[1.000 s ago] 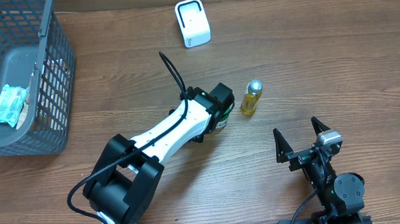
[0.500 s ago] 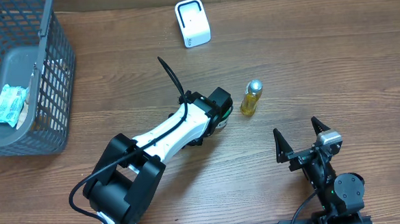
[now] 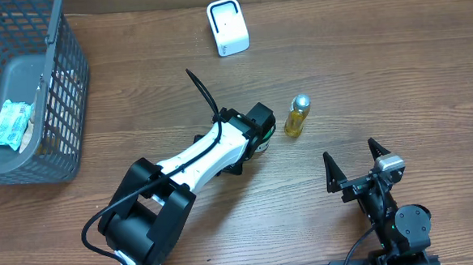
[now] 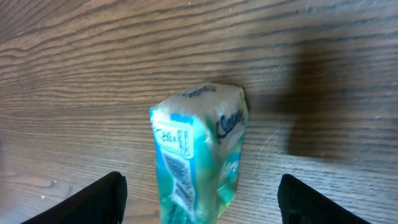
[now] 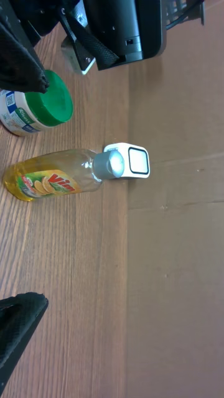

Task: Scan the item barcode
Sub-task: 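Lower the Kleenex pack upright left of the tub and open the left gripper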

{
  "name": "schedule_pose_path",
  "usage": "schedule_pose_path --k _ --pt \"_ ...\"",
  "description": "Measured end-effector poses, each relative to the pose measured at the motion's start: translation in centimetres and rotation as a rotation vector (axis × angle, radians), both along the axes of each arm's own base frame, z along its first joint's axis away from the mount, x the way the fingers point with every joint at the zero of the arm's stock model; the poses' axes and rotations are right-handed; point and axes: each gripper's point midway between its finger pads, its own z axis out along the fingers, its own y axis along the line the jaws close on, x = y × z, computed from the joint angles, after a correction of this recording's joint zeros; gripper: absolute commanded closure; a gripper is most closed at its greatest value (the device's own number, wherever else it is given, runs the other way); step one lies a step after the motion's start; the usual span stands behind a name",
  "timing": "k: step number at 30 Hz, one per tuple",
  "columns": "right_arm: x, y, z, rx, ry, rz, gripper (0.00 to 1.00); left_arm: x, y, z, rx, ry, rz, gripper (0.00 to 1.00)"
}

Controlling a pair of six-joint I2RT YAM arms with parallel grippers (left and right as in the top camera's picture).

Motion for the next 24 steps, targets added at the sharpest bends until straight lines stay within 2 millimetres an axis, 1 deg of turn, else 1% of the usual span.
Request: schedule_pose_path --k 1,3,4,14,20,23,24 --pt "0.0 0.0 0.0 0.0 0.0 0.0 0.0 0.1 0.0 0.0 -0.003 -0.002 0.002 0.3" --pt "0.0 0.0 0.0 0.0 0.0 0.0 0.0 0.1 0.0 -0.1 -0.015 0.004 0.008 0.46" --pt "0.0 0.0 0.0 0.0 0.0 0.0 0.0 0.1 0.1 -0.2 -0.024 0.011 0.017 0.49" --pt "0.0 0.0 0.0 0.0 0.0 0.001 0.0 0.2 1.3 -1.1 -0.144 0.097 0.141 0.49" --pt "0.0 0.0 0.0 0.0 0.0 0.0 0.0 0.1 1.2 -1.2 -0.163 0.109 0.15 0.5" --pt "0.0 0.0 0.0 0.0 0.0 0.0 0.0 0.0 1.1 -1.2 -0.168 0.113 0.151 0.4" --pt "0.0 0.0 0.0 0.0 0.0 0.0 0.0 0.0 1.1 -1.2 -0.171 0.114 0.151 0.39"
